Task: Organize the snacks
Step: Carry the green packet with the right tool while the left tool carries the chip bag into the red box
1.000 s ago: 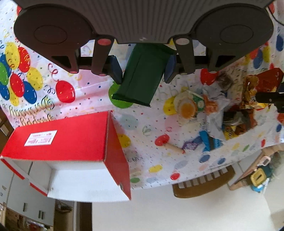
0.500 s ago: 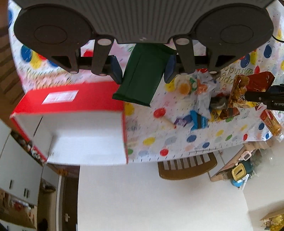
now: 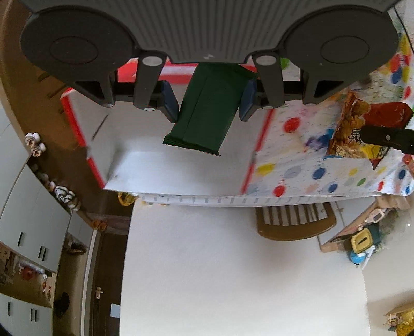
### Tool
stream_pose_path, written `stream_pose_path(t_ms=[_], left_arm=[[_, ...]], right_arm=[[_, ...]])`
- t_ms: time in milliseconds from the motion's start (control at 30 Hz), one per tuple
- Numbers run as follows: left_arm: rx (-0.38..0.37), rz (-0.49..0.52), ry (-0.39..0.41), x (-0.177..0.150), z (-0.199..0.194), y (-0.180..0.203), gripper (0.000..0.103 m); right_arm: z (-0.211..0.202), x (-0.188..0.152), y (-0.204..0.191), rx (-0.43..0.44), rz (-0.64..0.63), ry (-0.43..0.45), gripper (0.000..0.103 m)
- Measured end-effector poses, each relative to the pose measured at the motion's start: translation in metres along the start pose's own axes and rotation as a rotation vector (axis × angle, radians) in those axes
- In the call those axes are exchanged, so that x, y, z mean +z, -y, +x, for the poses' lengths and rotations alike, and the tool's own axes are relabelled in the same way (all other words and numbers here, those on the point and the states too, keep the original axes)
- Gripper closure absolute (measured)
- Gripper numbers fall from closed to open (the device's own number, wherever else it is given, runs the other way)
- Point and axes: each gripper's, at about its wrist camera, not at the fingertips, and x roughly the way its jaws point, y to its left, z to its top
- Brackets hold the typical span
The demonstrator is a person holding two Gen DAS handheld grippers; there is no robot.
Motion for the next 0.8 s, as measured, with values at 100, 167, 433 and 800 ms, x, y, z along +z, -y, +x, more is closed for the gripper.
stream_pose_path(t_ms=[100,167,433,800], left_arm=[[0.007,0.026,0.004,0.008,0.013,0.029,0.05],[0.005,0.037,0.005,0.012,0.023,0.046,0.05],[0.013,0.083,-0.003,0.024,0.062,0.112,0.05],[0.052,0.153,-0.066,0.033,0.127,0.169,0.05]], right_arm=[[0.012,0.007,0.022,-0.005,-0.009,-0.004,0.053],[0.019,0.011,0.036,-0.005,-0.012,-0.009,0.053],[0.044,0.018,0.078,0.013,-0.047,-0.031,0.053],[0.085,0.015,0.102,0.046,-0.119,-0.118,0.053]])
